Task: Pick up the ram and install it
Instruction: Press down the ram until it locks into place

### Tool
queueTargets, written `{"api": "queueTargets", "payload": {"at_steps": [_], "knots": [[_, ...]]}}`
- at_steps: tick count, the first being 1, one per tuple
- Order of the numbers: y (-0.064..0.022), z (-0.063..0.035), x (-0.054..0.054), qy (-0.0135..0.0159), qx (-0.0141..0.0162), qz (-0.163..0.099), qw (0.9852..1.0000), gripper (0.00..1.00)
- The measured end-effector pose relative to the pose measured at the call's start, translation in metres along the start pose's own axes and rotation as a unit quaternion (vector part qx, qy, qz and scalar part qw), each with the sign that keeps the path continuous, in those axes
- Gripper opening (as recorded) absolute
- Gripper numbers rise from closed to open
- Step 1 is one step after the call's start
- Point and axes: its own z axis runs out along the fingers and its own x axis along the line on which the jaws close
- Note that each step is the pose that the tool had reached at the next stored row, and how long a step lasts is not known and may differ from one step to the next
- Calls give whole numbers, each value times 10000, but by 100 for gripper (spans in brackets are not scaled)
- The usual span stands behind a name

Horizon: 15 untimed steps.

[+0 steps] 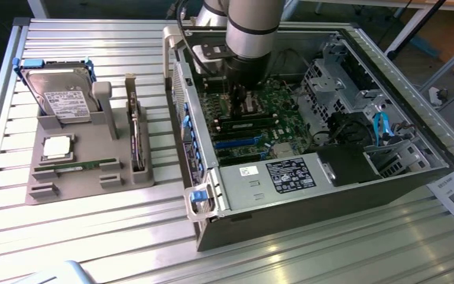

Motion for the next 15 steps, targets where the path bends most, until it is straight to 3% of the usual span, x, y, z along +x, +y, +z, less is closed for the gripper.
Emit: {"api": "queueTargets", "payload": {"at_steps": [5, 10, 11, 13, 15], "knots": [[114, -10, 1, 0, 26, 4, 10000, 10], [131, -11, 1, 0, 29, 5, 10000, 10], [116, -10, 1, 0, -16, 6, 10000, 10], [75, -6, 1, 2, -137, 6, 9999, 10], [47, -4, 0, 3, -222, 6, 9998, 10]]}}
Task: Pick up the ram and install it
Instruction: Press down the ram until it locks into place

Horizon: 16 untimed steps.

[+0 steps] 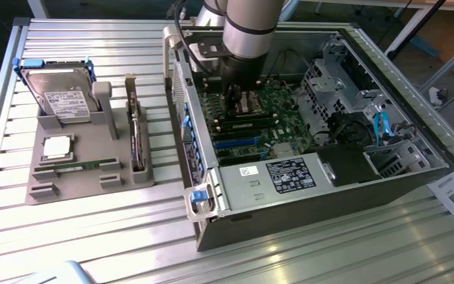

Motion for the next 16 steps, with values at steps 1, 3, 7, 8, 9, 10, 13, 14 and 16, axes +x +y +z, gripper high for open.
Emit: {"api": "queueTargets", "payload": {"at_steps": [1, 3, 7, 8, 9, 10, 13, 14, 16], "knots": [[-16, 1, 0, 0, -48, 0, 10000, 10], [-39, 2, 0, 1, -115, 0, 9999, 10], [-41, 2, 0, 1, -121, 0, 9999, 10], [-41, 1, 0, 2, -121, 0, 9999, 10], [-37, 2, 0, 2, -122, 0, 9999, 10], [-27, 4, -1, 1, -121, 0, 9999, 10], [-8, 5, 0, 2, -122, -1, 9999, 10], [-7, 5, 0, 2, -122, -1, 9999, 10], [-6, 20, 0, 0, -121, 0, 9999, 10]]}}
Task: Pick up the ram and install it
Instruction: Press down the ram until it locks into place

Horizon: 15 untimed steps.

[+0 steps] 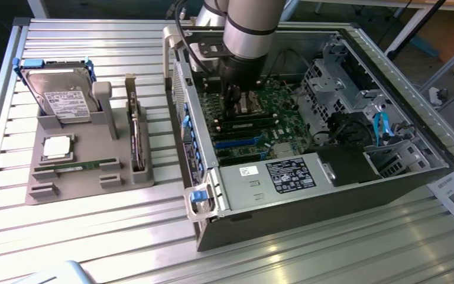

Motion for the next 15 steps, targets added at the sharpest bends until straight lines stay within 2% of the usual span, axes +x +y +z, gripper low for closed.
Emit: {"api": "queueTargets", "payload": {"at_steps": [15], "knots": [[2, 86, 5, 3, -2, 0, 10000, 10]]}}
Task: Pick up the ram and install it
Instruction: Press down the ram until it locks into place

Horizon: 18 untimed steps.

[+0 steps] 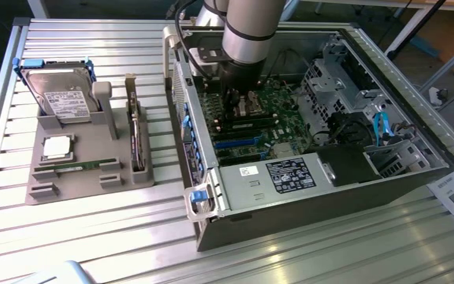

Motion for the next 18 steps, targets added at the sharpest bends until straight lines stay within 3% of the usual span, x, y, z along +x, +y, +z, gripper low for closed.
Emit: {"api": "queueTargets", "payload": {"at_steps": [18], "knots": [[0, 34, 4, -4, 1, 0, 10000, 10]]}}
